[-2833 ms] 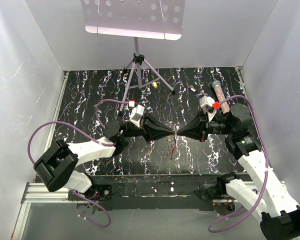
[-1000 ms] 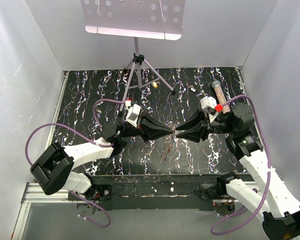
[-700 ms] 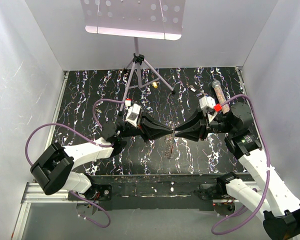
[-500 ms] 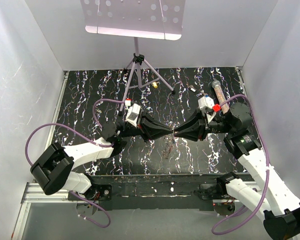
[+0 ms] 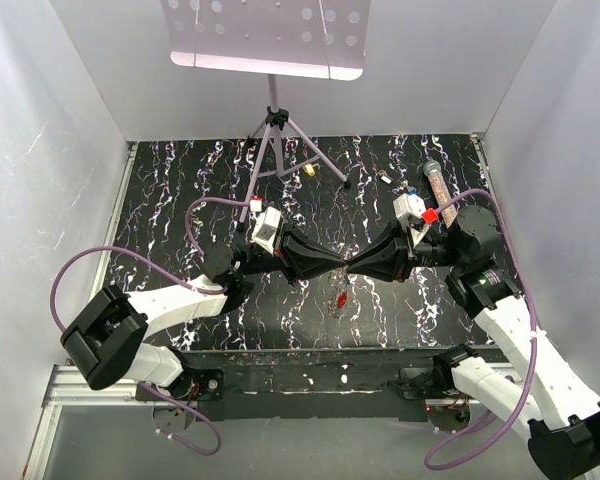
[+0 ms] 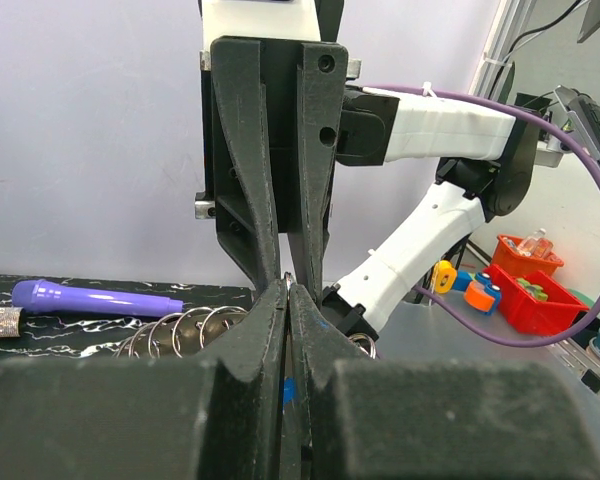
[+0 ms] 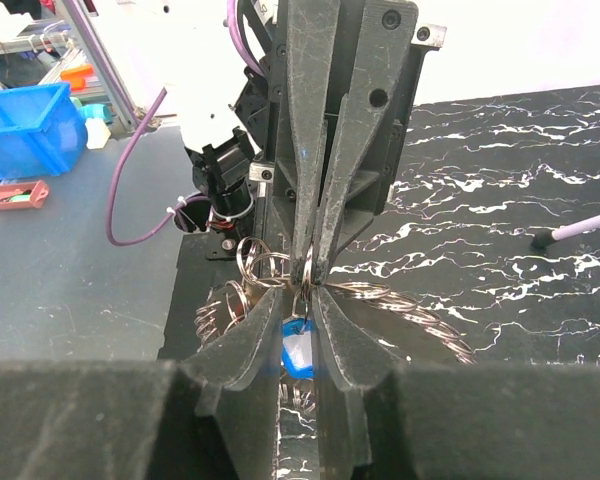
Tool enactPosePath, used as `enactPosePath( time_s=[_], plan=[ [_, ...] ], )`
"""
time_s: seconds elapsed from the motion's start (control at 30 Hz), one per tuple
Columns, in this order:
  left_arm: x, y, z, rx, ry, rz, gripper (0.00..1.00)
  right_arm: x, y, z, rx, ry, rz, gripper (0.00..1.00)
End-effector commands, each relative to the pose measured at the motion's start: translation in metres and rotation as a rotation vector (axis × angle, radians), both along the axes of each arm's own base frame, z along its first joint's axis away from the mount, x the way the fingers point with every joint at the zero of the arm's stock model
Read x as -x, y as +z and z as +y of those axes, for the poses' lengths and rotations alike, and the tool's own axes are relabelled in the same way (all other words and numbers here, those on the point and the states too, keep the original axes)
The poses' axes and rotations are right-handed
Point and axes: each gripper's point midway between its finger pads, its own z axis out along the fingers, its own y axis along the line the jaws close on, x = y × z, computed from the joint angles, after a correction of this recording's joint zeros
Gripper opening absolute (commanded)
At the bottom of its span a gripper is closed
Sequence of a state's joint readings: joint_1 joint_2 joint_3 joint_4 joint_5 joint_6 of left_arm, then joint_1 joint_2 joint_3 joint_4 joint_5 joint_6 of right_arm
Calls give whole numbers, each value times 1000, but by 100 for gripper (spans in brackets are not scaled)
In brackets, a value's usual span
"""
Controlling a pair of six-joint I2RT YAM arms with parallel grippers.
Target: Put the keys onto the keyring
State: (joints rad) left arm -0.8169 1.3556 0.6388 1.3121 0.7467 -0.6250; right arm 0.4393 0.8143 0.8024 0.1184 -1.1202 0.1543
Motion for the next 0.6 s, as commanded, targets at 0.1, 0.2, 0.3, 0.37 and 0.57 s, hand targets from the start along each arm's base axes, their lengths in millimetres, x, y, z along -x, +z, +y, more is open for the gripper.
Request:
enactPosePath(
  time_s=[0.1, 0.2, 0.3, 0.37, 0.57],
  plan=[
    [13, 59, 21, 220, 22, -170, 0, -4, 11, 2, -28, -16, -45, 17],
    [13, 59, 22, 221, 25, -167, 0, -3, 11, 2, -28, -11, -46, 10],
    [12, 58, 22, 220, 28, -160, 0, -3, 10, 2, -26, -8, -45, 1],
    [12, 58, 22, 217, 23, -152, 0, -2, 11, 2, -27, -4, -49, 1],
    [10, 56, 26, 195, 12, -76, 25, 4, 6, -2, 4, 1, -41, 1]
  ],
)
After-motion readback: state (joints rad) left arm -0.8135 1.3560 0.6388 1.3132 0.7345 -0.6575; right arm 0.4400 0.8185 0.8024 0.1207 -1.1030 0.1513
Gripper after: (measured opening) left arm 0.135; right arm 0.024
